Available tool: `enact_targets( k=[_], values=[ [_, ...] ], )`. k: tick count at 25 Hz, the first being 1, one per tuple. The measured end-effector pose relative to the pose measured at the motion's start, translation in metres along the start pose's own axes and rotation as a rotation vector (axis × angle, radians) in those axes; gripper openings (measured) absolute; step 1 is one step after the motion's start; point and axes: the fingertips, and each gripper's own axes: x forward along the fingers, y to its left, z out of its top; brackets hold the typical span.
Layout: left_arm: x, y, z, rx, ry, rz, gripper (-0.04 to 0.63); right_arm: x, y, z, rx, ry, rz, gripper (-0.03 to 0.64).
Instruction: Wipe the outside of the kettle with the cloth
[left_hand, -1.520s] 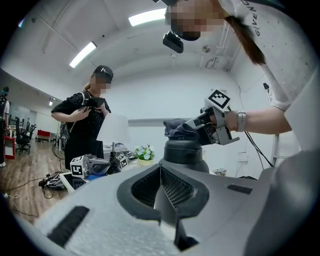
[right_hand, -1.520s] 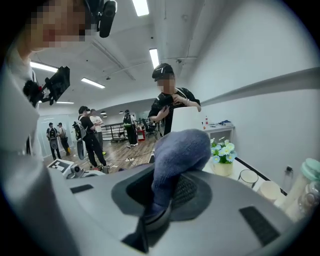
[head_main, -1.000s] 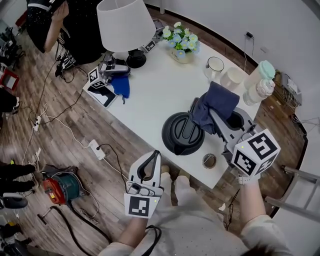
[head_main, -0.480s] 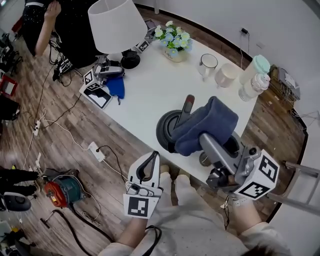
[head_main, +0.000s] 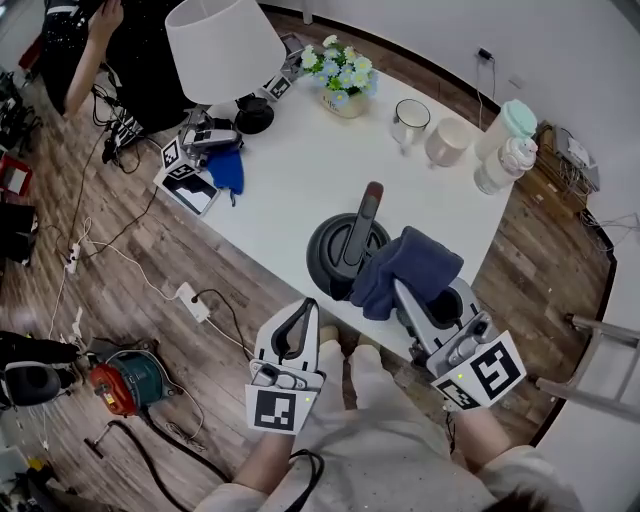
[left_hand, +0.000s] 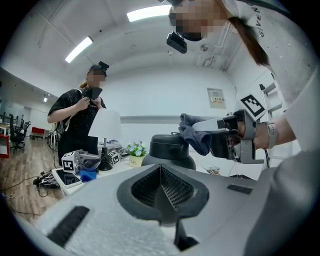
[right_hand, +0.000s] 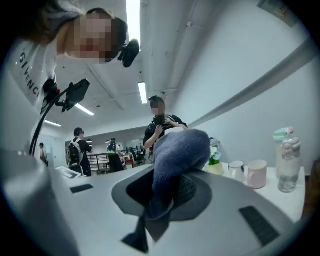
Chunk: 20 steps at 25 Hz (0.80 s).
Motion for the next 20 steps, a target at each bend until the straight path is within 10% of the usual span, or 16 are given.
enact_targets(
  k=[20],
  values=[
    [0.01,-0.021,0.006,0.052,0.013,-0.061,0.008,0.011,-0.086,-0.029,0.08,0.045,-0.155,0.055]
  ],
)
